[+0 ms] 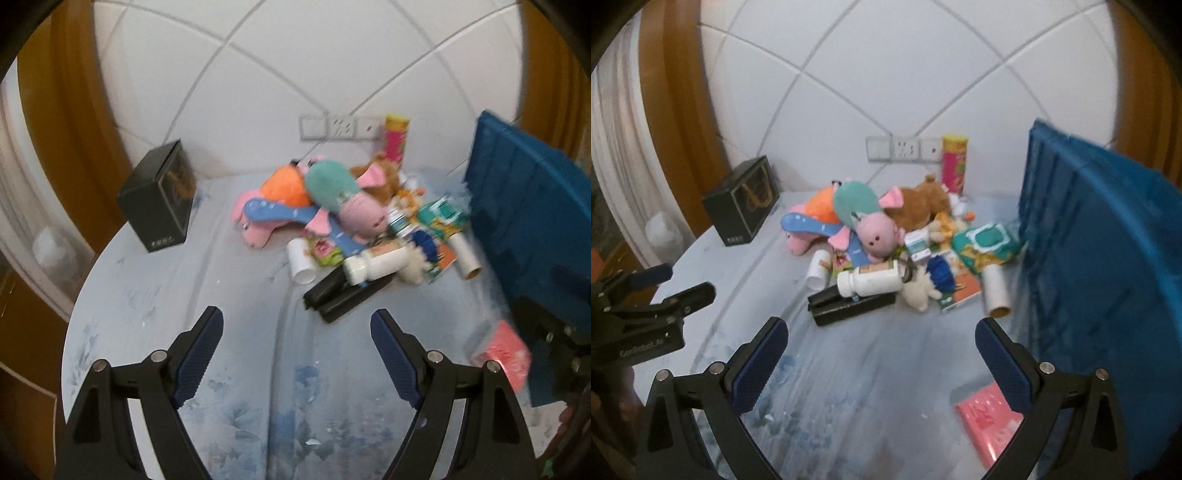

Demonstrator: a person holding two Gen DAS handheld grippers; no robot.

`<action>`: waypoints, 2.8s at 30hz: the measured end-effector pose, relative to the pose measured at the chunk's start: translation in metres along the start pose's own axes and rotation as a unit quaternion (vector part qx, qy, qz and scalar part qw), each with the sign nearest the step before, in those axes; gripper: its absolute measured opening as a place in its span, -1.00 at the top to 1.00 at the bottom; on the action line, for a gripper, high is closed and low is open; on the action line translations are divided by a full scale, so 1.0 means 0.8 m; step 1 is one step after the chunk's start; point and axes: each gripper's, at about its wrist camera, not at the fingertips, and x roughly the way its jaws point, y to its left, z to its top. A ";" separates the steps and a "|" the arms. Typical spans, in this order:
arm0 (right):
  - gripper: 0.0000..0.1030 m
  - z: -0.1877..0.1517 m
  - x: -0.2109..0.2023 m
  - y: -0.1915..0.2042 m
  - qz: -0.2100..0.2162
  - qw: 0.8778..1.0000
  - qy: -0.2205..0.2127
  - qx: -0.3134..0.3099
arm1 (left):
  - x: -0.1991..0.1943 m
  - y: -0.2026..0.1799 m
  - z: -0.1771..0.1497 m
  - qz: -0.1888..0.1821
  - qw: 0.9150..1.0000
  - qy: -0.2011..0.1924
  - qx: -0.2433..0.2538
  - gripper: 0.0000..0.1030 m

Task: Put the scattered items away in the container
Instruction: 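Withdraw both open tools from the crate back over the table pile, then grasp the white plush bunny with blue bow with the right tool while the left approaches the white bottle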

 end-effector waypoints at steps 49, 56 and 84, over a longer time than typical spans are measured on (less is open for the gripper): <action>-0.28 0.011 0.320 -0.111 -0.046 0.977 0.132 0.162 | 0.317 -0.088 0.078 -0.127 0.983 0.088 0.100 -0.23; -0.27 0.022 0.351 -0.101 -0.062 0.977 0.129 0.158 | 0.336 -0.103 0.082 -0.129 0.982 0.088 0.103 -0.23; 0.13 -0.056 0.212 -0.055 -0.057 0.984 0.142 0.094 | 0.217 -0.086 0.002 -0.135 0.983 0.094 0.086 0.22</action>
